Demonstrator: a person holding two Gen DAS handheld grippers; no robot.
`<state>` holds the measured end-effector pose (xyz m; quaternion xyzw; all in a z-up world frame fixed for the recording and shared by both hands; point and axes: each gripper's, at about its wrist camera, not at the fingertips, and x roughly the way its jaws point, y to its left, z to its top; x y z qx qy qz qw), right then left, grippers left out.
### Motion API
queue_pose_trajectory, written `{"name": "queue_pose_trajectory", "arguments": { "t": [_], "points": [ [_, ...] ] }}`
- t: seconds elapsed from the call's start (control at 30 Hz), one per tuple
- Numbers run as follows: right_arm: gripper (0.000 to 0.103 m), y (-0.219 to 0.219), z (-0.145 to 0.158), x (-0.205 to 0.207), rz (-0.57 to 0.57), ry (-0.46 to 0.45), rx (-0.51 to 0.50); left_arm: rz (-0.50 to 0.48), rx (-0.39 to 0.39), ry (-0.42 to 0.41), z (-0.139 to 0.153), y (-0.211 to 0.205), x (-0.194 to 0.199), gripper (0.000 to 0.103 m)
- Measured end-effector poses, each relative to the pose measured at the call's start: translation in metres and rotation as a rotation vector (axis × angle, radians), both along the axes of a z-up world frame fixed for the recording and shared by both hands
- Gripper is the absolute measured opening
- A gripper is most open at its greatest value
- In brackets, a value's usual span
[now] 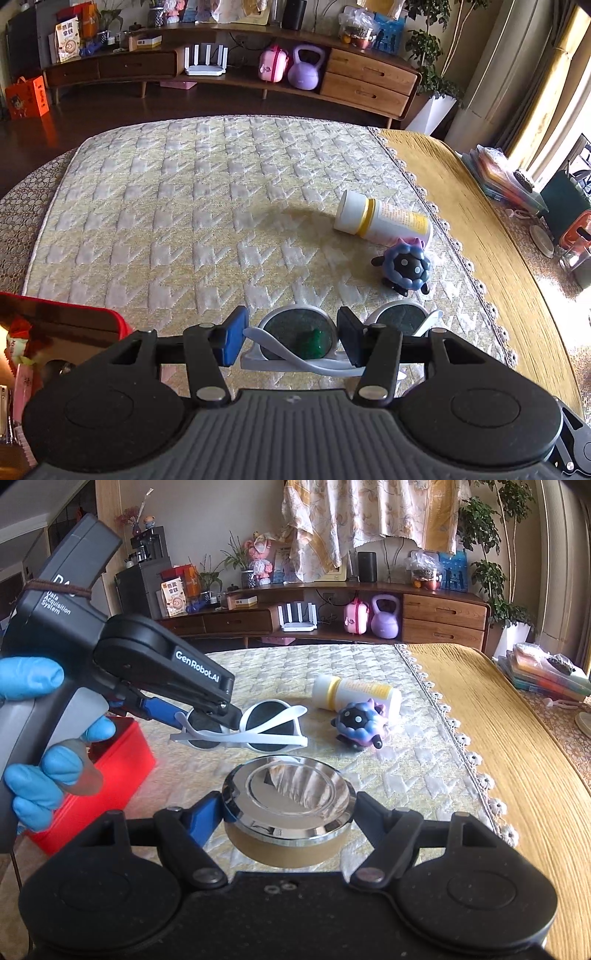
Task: Organize rigid objects
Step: 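Carry the sunglasses and silver tin into the red tin box and release them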
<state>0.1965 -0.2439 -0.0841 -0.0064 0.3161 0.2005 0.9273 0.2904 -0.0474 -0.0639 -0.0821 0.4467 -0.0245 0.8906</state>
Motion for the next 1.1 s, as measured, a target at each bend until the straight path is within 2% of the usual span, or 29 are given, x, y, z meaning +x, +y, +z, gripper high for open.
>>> {"name": "queue_pose_trajectory", "arguments": {
  "t": [0.4, 0.73, 1.1],
  "points": [
    [0.076, 0.020, 0.037, -0.039, 0.062, -0.039, 0.022, 0.050, -0.004, -0.007, 0.033, 0.044, -0.058, 0.053],
    [0.076, 0.056, 0.057, -0.063, 0.130, -0.066, 0.024, 0.103, -0.010, -0.030, 0.052, 0.103, -0.105, 0.053],
    [0.076, 0.102, 0.063, -0.069, 0.207, -0.083, 0.001, 0.171, 0.013, -0.017, 0.049, 0.168, -0.134, 0.053]
  ]
}}
